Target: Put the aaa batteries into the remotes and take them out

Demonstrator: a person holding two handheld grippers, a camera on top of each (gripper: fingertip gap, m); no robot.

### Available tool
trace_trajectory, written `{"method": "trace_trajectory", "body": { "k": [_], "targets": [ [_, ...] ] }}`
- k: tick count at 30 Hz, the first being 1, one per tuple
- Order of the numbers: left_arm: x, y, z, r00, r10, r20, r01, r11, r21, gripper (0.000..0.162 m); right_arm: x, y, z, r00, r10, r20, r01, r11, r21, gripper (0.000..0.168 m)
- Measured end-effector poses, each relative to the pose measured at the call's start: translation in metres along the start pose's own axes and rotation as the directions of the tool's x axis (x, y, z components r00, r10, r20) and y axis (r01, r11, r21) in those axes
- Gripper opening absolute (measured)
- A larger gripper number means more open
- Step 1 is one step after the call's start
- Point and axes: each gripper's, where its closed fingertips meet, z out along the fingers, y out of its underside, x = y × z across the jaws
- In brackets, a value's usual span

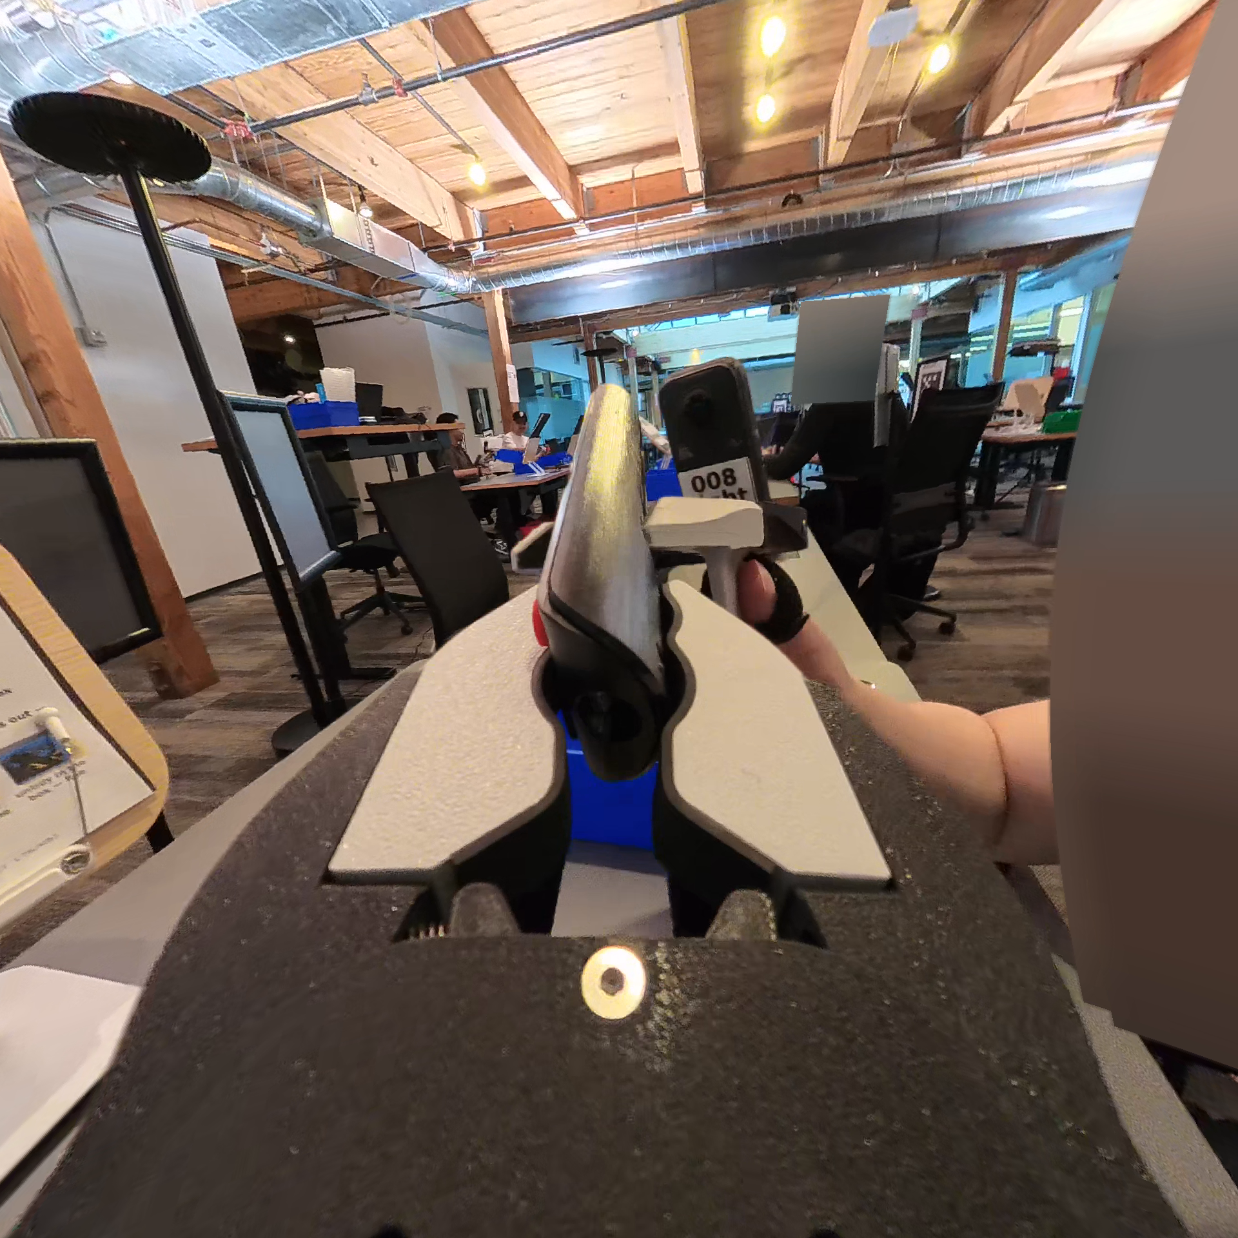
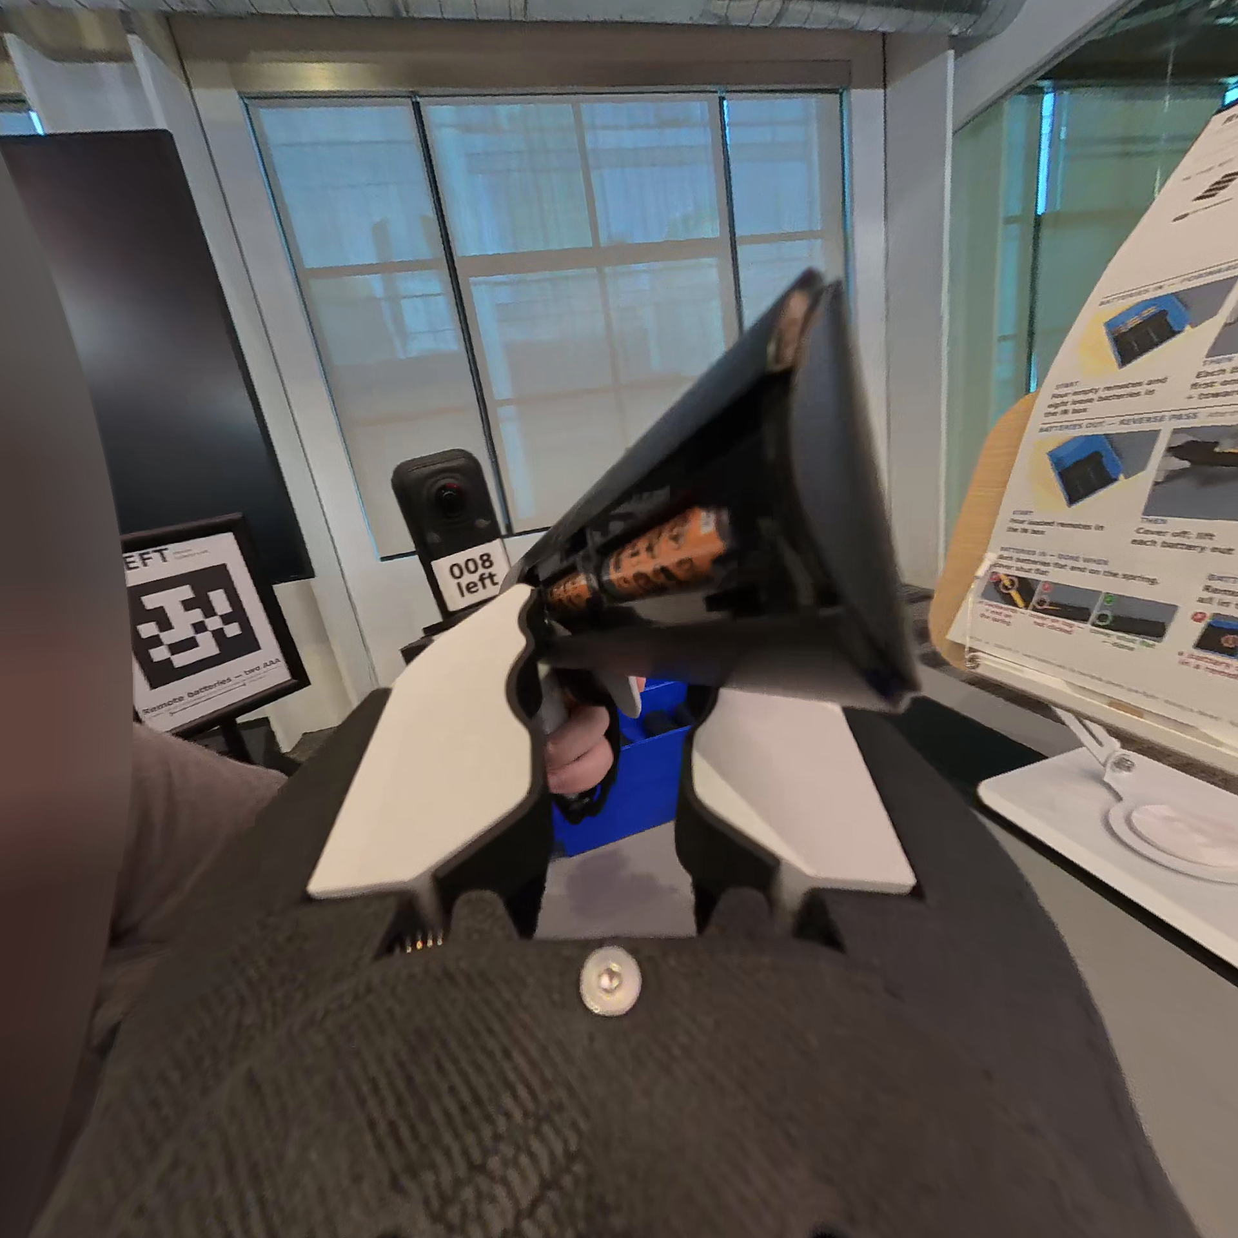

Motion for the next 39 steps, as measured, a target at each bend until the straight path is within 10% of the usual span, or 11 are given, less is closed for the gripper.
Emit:
{"method": "trace_trajectory", "body": {
  "k": [1, 16, 39],
  "targets": [
    [0.001, 0.000, -0.001, 1.000, 0.020, -0.001, -0.020, 1.000, -0.008, 0.025, -0.002, 0.000, 0.000, 1.000, 0.002, 0.021, -0.002, 1.000, -0.012, 0.041],
    [0.033, -0.016, -0.006, 0.965, 0.233, -0.116, -0.233, 0.972, 0.016, 0.025, -0.046, -0.011, -0.008, 0.951, -0.254, 0.179, 0.246, 0.967, 0.066, 0.029],
    [0.044, -0.007, 0.001, 0.967, 0.183, -0.177, -0.192, 0.981, -0.036, 0.024, -0.067, -0.026, -0.016, 0.940, -0.239, 0.242, 0.202, 0.965, 0.167, 0.022]
  ]
}}
